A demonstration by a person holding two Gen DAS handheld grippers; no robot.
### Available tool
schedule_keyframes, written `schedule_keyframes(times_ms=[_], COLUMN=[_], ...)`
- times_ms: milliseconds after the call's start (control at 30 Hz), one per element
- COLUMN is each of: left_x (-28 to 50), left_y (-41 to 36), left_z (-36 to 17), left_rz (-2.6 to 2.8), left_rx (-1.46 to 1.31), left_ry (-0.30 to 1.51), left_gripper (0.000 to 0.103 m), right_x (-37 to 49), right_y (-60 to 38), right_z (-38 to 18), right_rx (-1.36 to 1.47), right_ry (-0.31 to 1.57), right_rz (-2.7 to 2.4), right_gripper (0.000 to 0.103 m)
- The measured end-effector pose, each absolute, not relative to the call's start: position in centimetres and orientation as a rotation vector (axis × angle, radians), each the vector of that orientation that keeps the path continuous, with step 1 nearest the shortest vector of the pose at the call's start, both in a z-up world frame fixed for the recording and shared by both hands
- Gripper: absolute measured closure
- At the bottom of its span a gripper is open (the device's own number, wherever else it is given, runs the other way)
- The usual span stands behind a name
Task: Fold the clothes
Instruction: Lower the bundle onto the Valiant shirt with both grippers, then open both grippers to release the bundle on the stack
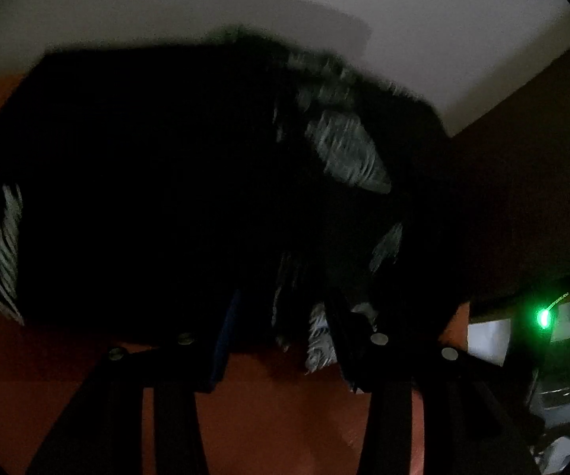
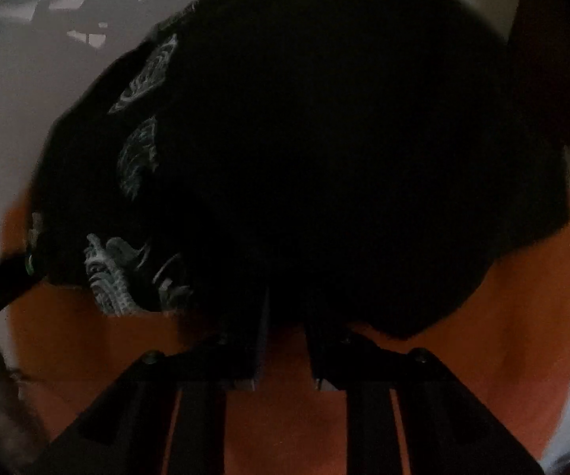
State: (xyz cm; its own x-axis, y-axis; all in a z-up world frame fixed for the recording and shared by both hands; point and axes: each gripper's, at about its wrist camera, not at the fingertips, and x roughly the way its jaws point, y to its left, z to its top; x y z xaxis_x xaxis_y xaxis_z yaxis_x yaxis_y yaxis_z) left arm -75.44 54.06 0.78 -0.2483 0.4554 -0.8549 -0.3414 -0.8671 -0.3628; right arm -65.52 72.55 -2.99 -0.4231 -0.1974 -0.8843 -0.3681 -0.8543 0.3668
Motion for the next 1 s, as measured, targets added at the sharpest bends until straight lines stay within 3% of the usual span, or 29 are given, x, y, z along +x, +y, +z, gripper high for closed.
schedule_keyframes(times_ms=[133, 300, 400, 500, 800, 1000], left_x=[-78.0, -80.3, -80.1, -78.6, -72.7, -71.9], left_y=[57.6, 58.6, 57.8, 55.8, 49.5, 48.4], left_z=[1.8, -1.8, -1.9, -2.0, 2.0, 8.3], left_rz=[2.151, 2.229, 2.312, 2.314, 2.240, 2.252], left_rx=[-1.389, -1.476, -1.485, -1.505, -1.636, -1.656], left_ry=[-0.020, 0.061, 0.116, 0.148, -0.001, 0.093], left_gripper=[0.055, 0.053, 0.053, 0.053, 0.052, 0.051], right_x=[-64.8, -69.4, -67.9, -68.1, -69.6, -66.4], right_y=[72.8, 72.0, 73.2, 73.4, 71.7, 67.9], right_z=[0.7, -3.3, 0.2, 1.8, 4.0, 10.0], right_rx=[-1.302, -1.607, -1.380, -1.257, -1.617, -1.716], right_ry=[0.948, 0.938, 1.009, 0.959, 0.766, 0.497], right_rz=[2.644, 2.523, 2.614, 2.662, 2.500, 2.438], right_gripper=[0.082, 0.080, 0.080, 0.079, 0.076, 0.076])
